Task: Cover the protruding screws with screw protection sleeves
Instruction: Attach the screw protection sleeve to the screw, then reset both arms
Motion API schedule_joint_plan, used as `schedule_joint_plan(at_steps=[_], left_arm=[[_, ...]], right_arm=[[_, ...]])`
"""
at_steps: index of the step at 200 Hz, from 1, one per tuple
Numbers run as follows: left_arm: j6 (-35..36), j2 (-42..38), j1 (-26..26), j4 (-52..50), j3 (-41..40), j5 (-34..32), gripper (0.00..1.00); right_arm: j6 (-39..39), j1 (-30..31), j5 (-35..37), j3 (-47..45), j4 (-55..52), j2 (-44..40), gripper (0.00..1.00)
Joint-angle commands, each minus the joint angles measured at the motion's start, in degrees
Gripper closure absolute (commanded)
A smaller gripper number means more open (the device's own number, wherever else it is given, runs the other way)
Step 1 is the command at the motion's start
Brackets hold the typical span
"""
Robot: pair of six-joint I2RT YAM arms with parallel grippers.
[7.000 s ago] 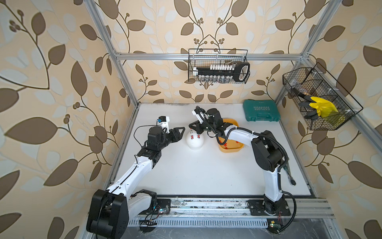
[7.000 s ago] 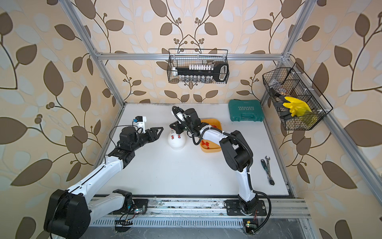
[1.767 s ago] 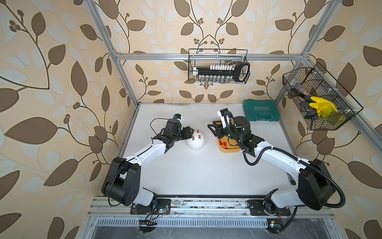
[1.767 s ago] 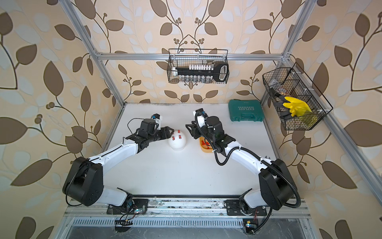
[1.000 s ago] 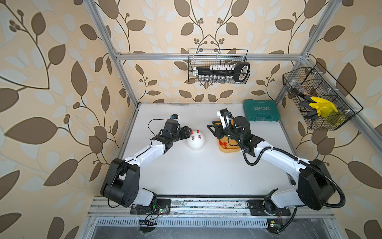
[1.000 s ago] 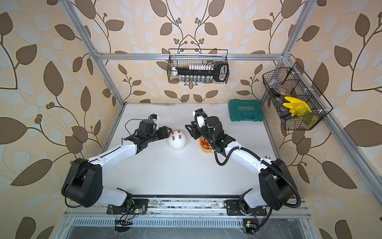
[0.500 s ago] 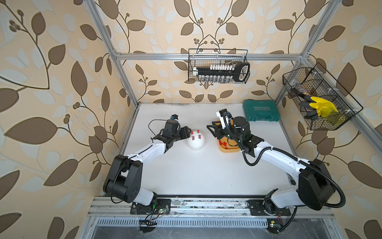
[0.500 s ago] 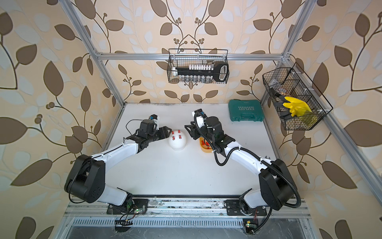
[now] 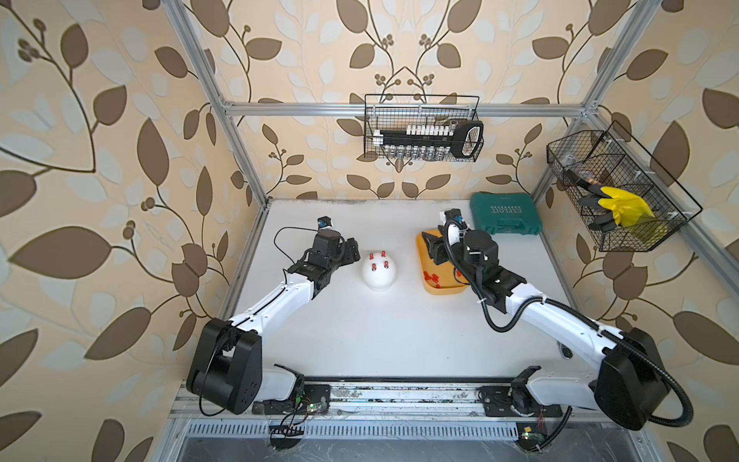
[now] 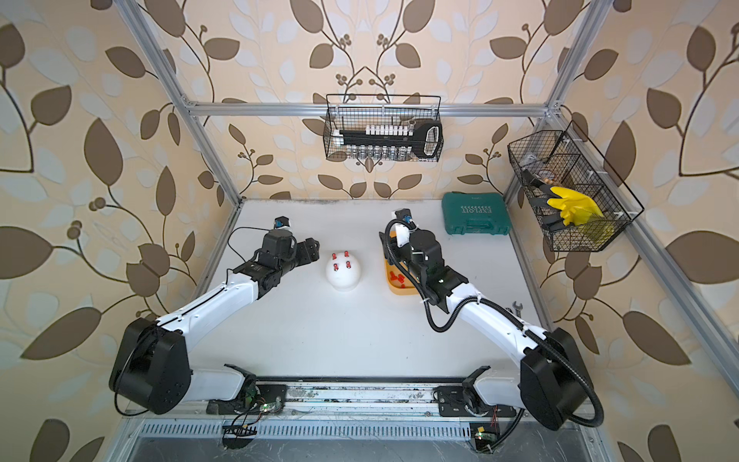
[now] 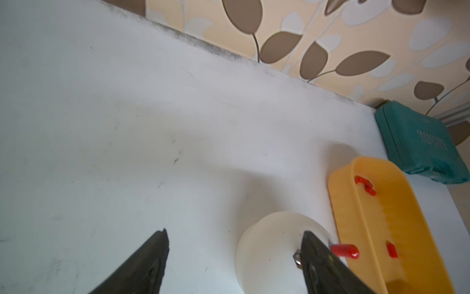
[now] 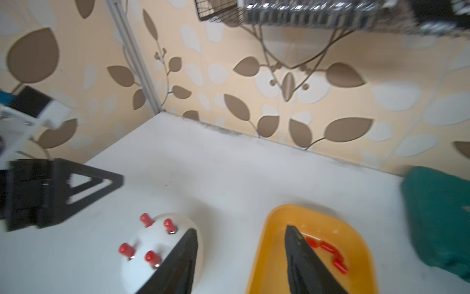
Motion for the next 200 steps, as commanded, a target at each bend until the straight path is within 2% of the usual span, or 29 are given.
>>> schedule_joint_plan(at_steps=[1,19,32,61,77,89,105,117,140,155,164,166,168,171,200], left_arm=[[5.8,-5.9,0.1,3.3,-3.5,-16.3,0.12],[13.6,-9.6,0.1,12.3,-12.6,-23.0,0.1],[18.3,-11.9,0.1,19.2,-19.4,-26.8,0.03],[23.1,-14.2,0.1,29.3,-28.9,-32.5,0.01],[22.0,-12.5,1.0,30.6,-30.2,-30.5,0.01],[22.3,-8.6,1.9,35.5,-31.4,-30.3,0.01],[22.4,-2.9,3.2,40.0,-31.1,-29.0,0.01],[22.7,2.1,4.2,43.1,-30.3,-29.1,0.01],[24.5,8.8,5.2,49.4,-29.9,-26.9,0.01],[23.4,8.5,5.9,45.9,-28.9,-25.1,0.01],[24.1,8.2,6.1,48.0,-30.2,-23.2,0.01],[24.3,8.2,6.1,48.7,-30.7,-22.4,0.01],[24.5,8.2,6.1,49.6,-31.4,-21.9,0.01],[24.7,6.7,6.1,51.2,-32.5,-21.3,0.01],[27.5,6.8,6.1,65.9,-40.5,-14.1,0.01]], right_arm=[[-6.7,-2.8,18.1,-5.8,3.9,-2.4,0.39],[-9.0,-5.6,23.3,-11.7,6.9,-4.1,0.4],[-8.8,-7.5,25.1,-15.8,8.6,-5.8,0.4],[-8.7,-11.6,26.6,-21.7,10.3,-6.6,0.4],[-5.9,-14.6,25.1,-22.5,9.4,-5.4,0.4],[-3.2,-17.4,21.1,-23.2,10.7,-3.1,0.4],[-2.3,-18.7,20.6,-23.1,13.7,1.2,0.4],[-5.0,-18.7,19.7,-24.4,19.8,4.1,0.29],[-4.2,-19.0,20.1,-25.3,26.1,9.6,0.27],[-6.0,-19.0,19.1,-27.4,34.7,13.3,0.21],[-5.7,-18.8,18.7,-28.1,33.5,12.2,0.2],[-5.4,-18.9,18.0,-28.2,32.9,11.8,0.16],[-5.3,-18.8,17.4,-28.4,32.7,11.3,0.05],[-5.5,-18.9,16.2,-28.9,33.4,10.9,0.01],[-7.4,-18.1,14.0,-37.1,50.3,11.8,0.0]])
